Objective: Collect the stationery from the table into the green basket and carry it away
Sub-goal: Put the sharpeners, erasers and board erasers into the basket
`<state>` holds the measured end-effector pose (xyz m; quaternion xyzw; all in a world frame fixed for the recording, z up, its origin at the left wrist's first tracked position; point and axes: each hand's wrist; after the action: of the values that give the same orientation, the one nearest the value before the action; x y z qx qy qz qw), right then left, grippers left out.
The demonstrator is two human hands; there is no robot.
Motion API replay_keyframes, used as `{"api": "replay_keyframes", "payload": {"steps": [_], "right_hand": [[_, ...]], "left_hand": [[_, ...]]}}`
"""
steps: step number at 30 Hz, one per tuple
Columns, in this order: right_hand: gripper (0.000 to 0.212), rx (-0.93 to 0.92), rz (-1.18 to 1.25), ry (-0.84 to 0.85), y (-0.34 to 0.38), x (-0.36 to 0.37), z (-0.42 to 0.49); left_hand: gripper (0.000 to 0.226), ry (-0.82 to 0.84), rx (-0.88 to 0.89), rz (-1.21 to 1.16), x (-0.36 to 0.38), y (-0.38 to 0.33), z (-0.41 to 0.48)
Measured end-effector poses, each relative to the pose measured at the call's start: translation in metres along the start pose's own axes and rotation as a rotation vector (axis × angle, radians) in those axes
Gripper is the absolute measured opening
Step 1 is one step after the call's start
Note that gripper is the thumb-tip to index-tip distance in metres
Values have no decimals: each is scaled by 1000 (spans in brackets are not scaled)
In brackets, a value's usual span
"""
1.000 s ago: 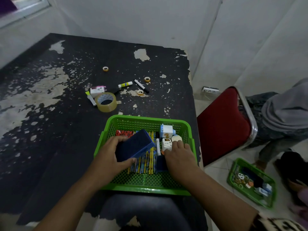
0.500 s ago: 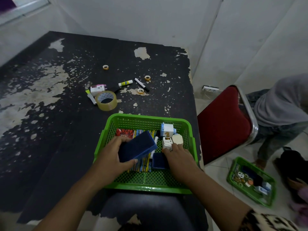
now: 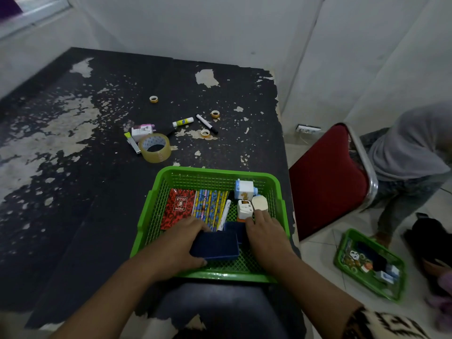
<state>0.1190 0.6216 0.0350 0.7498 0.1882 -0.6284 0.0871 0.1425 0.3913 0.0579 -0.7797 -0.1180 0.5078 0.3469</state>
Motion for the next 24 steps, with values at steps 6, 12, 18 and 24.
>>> {"api": "replay_keyframes", "payload": {"steps": [6,12,18,24], "right_hand": [[25,-8,3,-36,-8,1,-3],[31,29,54,-116,-25,-12,-2],[23,37,82,-75,-30,-13,-6],[37,-10,44,-13,-19,1,-6]], "left_hand": [[53,76,0,59,12,-10,11],[66,98,33,14,40,-22,31],[61,-27,-30,-4,42,-24,28],[29,100,-351,-72,39,-16,30]]}}
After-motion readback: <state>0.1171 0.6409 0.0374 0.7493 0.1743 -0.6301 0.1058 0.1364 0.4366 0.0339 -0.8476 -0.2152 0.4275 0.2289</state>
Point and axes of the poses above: each hand's wrist, its own z-axis towards the middle knuckle, its own x-axis out of the palm, y = z × x, and after that the axes turned 5 degrees about -z, right-handed
